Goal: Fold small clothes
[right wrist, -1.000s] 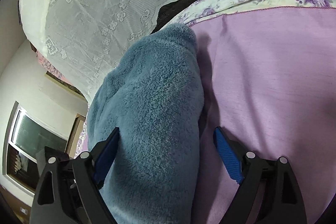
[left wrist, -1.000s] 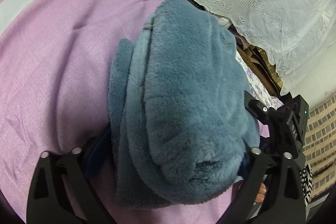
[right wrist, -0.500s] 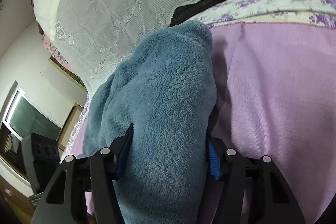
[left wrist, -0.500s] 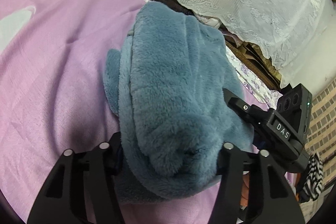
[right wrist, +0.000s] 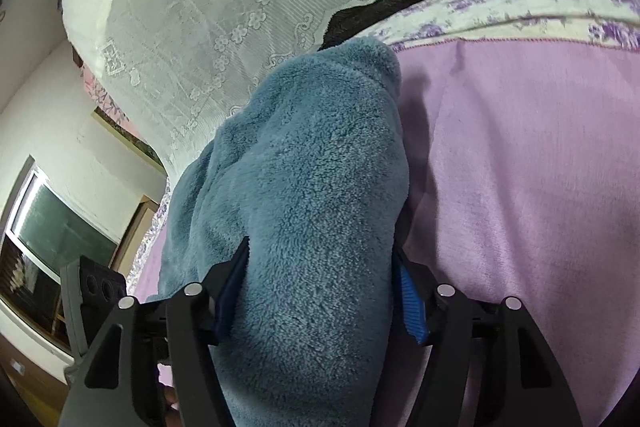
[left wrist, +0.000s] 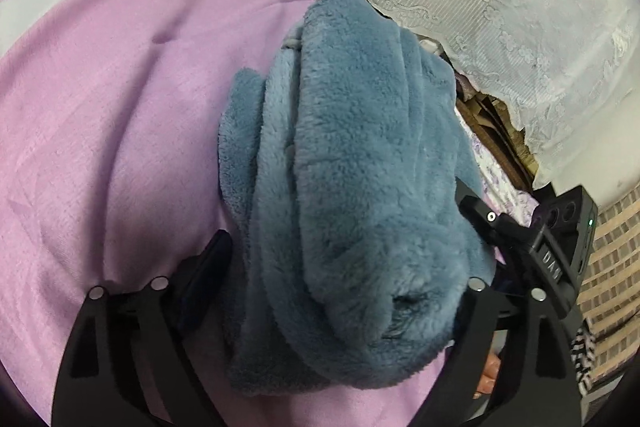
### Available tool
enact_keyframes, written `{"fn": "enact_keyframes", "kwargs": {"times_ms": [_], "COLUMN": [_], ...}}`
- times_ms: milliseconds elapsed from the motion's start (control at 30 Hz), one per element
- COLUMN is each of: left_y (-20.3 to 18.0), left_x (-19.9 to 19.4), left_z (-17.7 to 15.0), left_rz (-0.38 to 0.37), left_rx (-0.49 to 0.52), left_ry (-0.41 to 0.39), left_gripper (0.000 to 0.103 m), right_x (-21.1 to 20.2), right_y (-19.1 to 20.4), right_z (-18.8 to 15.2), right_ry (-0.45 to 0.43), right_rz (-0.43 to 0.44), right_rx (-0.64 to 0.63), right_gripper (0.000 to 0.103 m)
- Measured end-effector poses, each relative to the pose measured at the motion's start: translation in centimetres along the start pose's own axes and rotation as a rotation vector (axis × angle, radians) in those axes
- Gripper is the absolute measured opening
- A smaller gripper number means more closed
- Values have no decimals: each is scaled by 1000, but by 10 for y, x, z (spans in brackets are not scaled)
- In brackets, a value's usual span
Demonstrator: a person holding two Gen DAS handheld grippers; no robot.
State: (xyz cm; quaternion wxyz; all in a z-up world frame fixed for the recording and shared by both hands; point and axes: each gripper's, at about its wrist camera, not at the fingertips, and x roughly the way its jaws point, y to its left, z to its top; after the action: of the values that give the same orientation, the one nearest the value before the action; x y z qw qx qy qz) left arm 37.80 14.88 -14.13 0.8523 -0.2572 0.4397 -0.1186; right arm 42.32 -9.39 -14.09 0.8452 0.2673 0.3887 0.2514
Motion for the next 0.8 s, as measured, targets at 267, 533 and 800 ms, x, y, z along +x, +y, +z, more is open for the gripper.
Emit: {"fn": "enact_keyframes", "kwargs": {"times_ms": [267, 533, 800], "left_y": [-11, -34, -30], "left_x": [-8, -33, -58], "left_z": [-13, -36, -59], "left_rz": [-8, 94, 134], "left_rx": [21, 65, 30], "left_ry": [-68, -174, -242], "left_gripper": [55, 45, 45], "right_x": [0, -12, -15], "right_y": [3, 20, 39], "right_z": [-2, -7, -18], "right_ry": [7, -20, -6], "right_rz": [12, 29, 75], "right_rx": [-11, -105, -176], "right_gripper": [61, 57, 57]}}
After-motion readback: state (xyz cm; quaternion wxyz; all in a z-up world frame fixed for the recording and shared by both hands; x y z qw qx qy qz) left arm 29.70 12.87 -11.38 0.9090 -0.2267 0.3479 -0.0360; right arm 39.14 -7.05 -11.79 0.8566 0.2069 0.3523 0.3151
